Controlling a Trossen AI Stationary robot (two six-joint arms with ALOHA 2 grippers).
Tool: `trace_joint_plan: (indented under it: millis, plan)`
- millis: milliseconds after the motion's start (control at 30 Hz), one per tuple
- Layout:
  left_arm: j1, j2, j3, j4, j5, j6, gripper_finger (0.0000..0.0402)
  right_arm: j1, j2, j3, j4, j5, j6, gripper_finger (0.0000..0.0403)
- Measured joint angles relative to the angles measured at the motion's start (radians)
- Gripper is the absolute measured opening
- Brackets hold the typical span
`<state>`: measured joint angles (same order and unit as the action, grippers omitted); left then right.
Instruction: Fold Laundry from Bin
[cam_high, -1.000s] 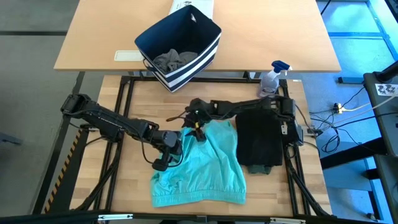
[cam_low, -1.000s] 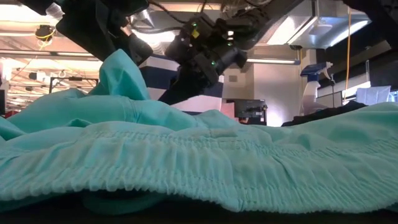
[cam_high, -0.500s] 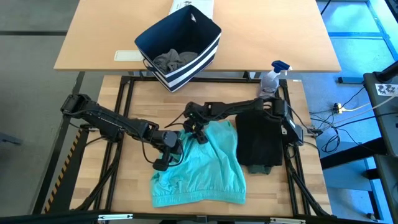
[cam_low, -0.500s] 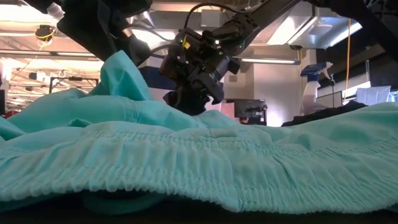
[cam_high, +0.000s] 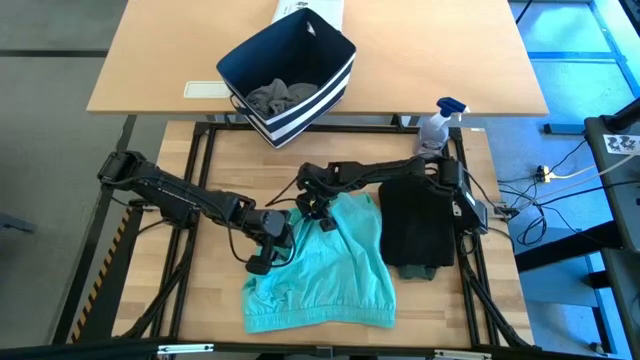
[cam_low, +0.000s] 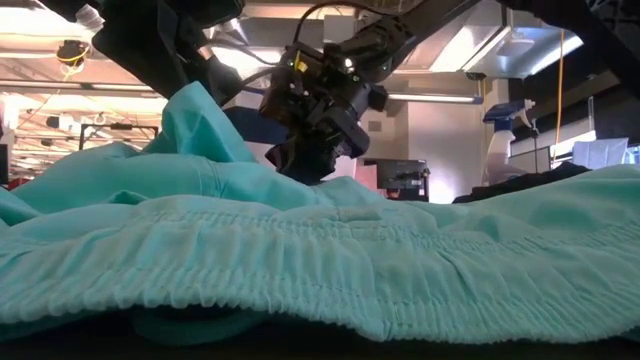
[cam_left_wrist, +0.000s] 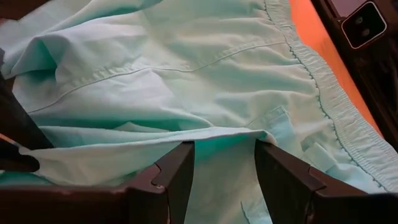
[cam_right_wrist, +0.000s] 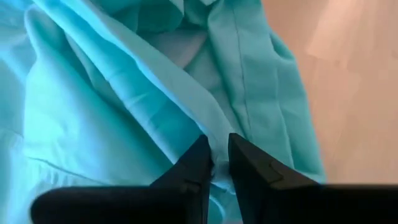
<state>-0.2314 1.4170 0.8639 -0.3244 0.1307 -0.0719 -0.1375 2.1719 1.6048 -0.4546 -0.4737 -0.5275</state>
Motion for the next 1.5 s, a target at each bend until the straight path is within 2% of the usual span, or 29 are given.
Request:
trace_joint_plan:
  millis: [100,200,267,500,700,833,1100,1267,1400,1500]
  plan:
    - [0.0,-0.003,0.0,-0.016,-0.064,0.0,0.0163,0.015,0.0,0.033,-0.075,0.092,-0.005,0.0044]
    - [0.0,-0.039,0.0,-0.101,-0.165,-0.006,0.0163,0.04,0.0,0.06,-0.137,0.205,-0.019,0.0012]
    - [0.0,-0.068,0.0,-0.153,-0.213,-0.024,0.0163,0.061,-0.002,0.064,-0.145,0.262,-0.026,0.0007]
    - [0.0,-0.177,0.0,-0.216,-0.252,-0.064,0.0163,0.134,-0.002,0.066,-0.127,0.504,0.0,0.0005]
    - [0.005,-0.192,-0.002,-0.285,-0.289,-0.132,0.0163,0.205,-0.002,0.066,-0.125,0.534,0.085,0.0003]
    - [0.002,-0.187,-0.045,-0.246,-0.279,-0.137,0.0163,0.259,-0.008,0.066,-0.142,0.54,0.159,0.0002]
    - [0.001,-0.183,-0.236,0.068,-0.216,-0.198,0.0163,0.383,-0.009,0.046,-0.168,0.615,0.305,0.0001]
    - [0.001,-0.174,-0.299,0.191,-0.215,-0.241,0.0163,0.415,-0.009,0.036,-0.183,0.65,0.38,0.0001]
    - [0.001,-0.153,-0.317,0.209,-0.211,-0.269,0.0163,0.414,-0.009,0.035,-0.184,0.663,0.41,0.0001]
    - [0.002,-0.127,-0.332,0.208,-0.147,-0.309,0.0163,0.412,-0.009,0.035,-0.186,0.691,0.411,0.0001]
